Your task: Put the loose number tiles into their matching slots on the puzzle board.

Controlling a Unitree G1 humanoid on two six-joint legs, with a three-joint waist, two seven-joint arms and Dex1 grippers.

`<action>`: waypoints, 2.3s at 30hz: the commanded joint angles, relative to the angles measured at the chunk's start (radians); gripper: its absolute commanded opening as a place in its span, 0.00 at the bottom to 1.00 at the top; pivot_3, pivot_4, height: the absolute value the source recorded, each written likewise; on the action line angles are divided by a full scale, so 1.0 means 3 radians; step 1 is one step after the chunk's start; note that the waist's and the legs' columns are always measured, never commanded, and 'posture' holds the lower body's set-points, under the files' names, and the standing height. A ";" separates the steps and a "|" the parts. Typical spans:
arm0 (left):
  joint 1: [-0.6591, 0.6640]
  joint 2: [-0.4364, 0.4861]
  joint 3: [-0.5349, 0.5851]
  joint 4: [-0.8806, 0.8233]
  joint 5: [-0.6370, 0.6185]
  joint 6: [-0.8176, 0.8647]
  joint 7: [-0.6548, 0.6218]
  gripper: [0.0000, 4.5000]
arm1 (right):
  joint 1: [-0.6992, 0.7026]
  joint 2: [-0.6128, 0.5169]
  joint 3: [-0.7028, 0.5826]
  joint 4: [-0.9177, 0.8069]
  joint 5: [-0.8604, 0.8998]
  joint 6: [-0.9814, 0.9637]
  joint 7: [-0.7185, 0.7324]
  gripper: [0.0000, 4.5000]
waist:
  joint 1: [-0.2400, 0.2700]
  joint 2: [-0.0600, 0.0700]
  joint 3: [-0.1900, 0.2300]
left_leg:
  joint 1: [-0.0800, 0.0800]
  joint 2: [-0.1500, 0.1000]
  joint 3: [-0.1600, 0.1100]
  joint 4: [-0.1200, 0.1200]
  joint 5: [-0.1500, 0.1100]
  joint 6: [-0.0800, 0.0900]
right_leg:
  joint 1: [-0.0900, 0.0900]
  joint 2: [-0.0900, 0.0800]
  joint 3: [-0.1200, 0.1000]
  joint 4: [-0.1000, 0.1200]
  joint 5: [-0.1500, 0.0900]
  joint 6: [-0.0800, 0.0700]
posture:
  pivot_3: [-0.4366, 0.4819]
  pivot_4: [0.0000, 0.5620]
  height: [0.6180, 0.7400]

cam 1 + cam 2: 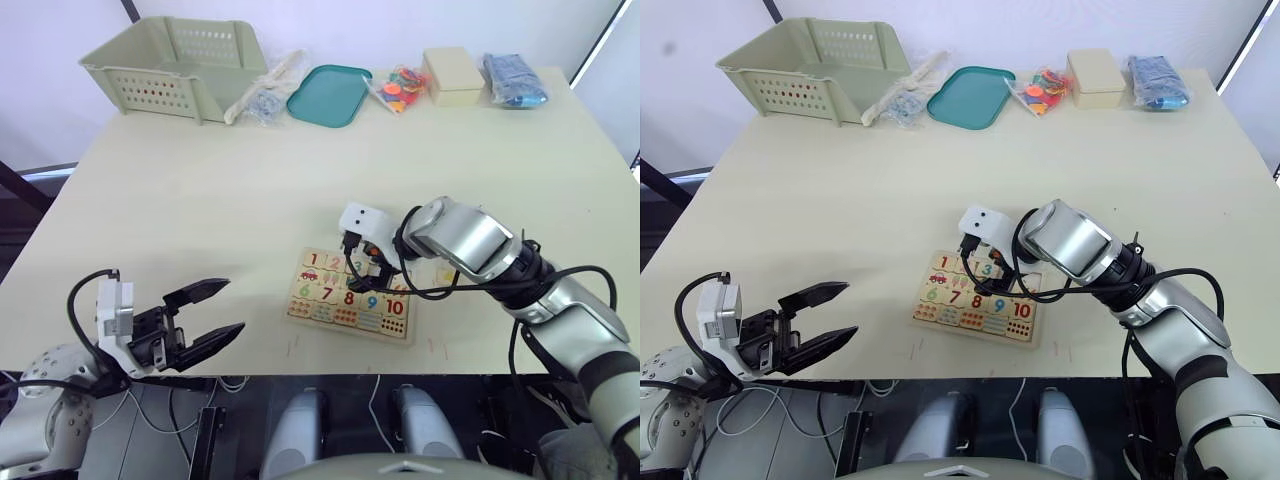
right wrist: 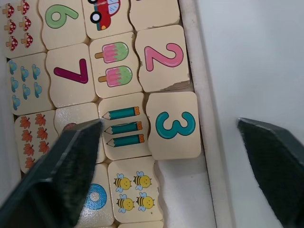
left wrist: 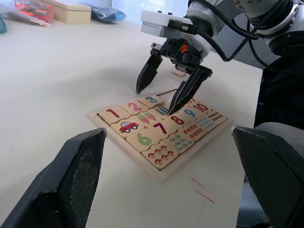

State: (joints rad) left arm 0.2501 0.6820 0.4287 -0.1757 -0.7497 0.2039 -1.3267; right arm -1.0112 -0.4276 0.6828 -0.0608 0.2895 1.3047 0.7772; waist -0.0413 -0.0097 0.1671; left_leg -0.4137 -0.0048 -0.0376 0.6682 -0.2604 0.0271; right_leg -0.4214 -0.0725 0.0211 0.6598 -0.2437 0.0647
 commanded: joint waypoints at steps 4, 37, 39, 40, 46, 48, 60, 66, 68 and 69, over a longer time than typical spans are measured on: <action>0.0012 0.0003 0.0072 -0.0046 -0.0031 -0.0055 -0.0015 1.00 | 0.0014 -0.0108 -0.0418 -0.0226 0.0127 -0.0186 0.0108 0.99 | 0.0001 0.0000 0.0000 | -0.0001 0.0000 0.0000 0.0000 0.0000 0.0000 | 0.0000 -0.0001 0.0000 0.0000 0.0000 0.0000 | 0.48 0.27 1.00; -0.0153 0.0014 0.0003 0.0015 0.0007 -0.0036 0.0000 1.00 | 0.1466 -0.0089 -0.1024 -0.0122 -0.0074 -0.2312 0.0450 0.01 | 0.0011 -0.0002 -0.0001 | 0.0002 0.0000 -0.0001 0.0001 0.0000 0.0000 | 0.0008 0.0002 -0.0002 -0.0003 0.0000 0.0001 | 0.48 0.27 1.00; -0.0151 0.0014 0.0004 0.0011 0.0006 -0.0033 0.0002 1.00 | 0.1477 -0.0080 -0.1021 -0.0097 -0.0088 -0.2335 0.0464 0.01 | 0.0011 -0.0002 -0.0001 | 0.0002 0.0000 -0.0001 0.0001 0.0000 0.0000 | 0.0008 0.0002 -0.0003 -0.0003 0.0000 0.0001 | 0.48 0.27 1.00; -0.0153 0.0015 0.0004 0.0010 0.0006 -0.0031 0.0005 1.00 | 0.1479 -0.0073 -0.1022 -0.0084 -0.0093 -0.2344 0.0470 0.01 | 0.0011 -0.0002 -0.0001 | 0.0003 0.0000 -0.0001 0.0001 0.0000 0.0000 | 0.0008 0.0002 -0.0003 -0.0003 0.0000 0.0001 | 0.48 0.27 1.00; -0.0156 0.0017 0.0003 0.0006 0.0006 -0.0024 0.0010 1.00 | 0.1520 -0.0049 -0.0931 0.0091 -0.0270 -0.2430 0.0462 0.01 | 0.0011 -0.0002 -0.0001 | 0.0003 0.0000 -0.0001 0.0002 0.0000 0.0000 | 0.0008 0.0002 -0.0003 -0.0003 0.0000 0.0001 | 0.48 0.27 1.00; -0.0165 0.0019 0.0001 0.0005 0.0005 -0.0021 0.0014 1.00 | 0.1537 -0.0052 -0.0893 0.0174 -0.0337 -0.2464 0.0459 0.01 | 0.0011 -0.0002 -0.0001 | 0.0003 0.0000 -0.0001 0.0002 0.0000 0.0000 | 0.0008 0.0002 -0.0002 -0.0003 0.0000 0.0001 | 0.48 0.27 1.00; -0.0229 0.0014 -0.0023 0.0043 0.0024 -0.0016 0.0012 1.00 | 0.1678 -0.0055 -0.0746 0.0272 -0.0541 -0.2561 0.0488 0.01 | 0.0023 -0.0007 -0.0005 | 0.0046 0.0000 0.0003 -0.0007 0.0000 0.0000 | 0.0048 0.0002 0.0001 -0.0009 -0.0001 0.0000 | 0.48 0.27 1.00; -0.0276 -0.0005 -0.0075 0.0085 0.0050 -0.0024 0.0001 1.00 | 0.1714 -0.0030 -0.0784 0.0377 -0.0636 -0.2737 0.0438 0.01 | 0.0020 -0.0010 -0.0008 | 0.0048 0.0001 0.0005 -0.0008 0.0000 0.0000 | 0.0049 0.0002 0.0002 -0.0008 -0.0001 0.0000 | 0.48 0.27 1.00; -0.0296 -0.0003 -0.0085 0.0110 0.0055 -0.0030 -0.0006 1.00 | 0.1719 -0.0024 -0.0797 0.0420 -0.0659 -0.2784 0.0441 0.01 | 0.0020 -0.0010 -0.0008 | 0.0050 0.0001 0.0006 -0.0008 0.0000 0.0000 | 0.0049 0.0003 0.0003 -0.0008 -0.0001 0.0000 | 0.48 0.27 1.00; -0.0310 -0.0002 -0.0094 0.0121 0.0057 -0.0033 -0.0006 1.00 | 0.1725 -0.0021 -0.0798 0.0451 -0.0670 -0.2816 0.0448 0.01 | 0.0020 -0.0010 -0.0008 | 0.0050 0.0001 0.0006 -0.0008 0.0000 0.0000 | 0.0049 0.0003 0.0003 -0.0008 -0.0001 0.0000 | 0.48 0.27 1.00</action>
State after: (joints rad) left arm 0.1618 0.6795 0.3918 -0.1356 -0.7297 0.2023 -1.3247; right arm -0.5251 -0.4262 0.4156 0.0172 0.1255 0.4472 0.9119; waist -0.0353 -0.0127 0.1646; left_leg -0.3986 -0.0045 -0.0360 0.6658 -0.2605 0.0271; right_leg -0.4065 -0.0715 0.0220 0.6574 -0.2441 0.0648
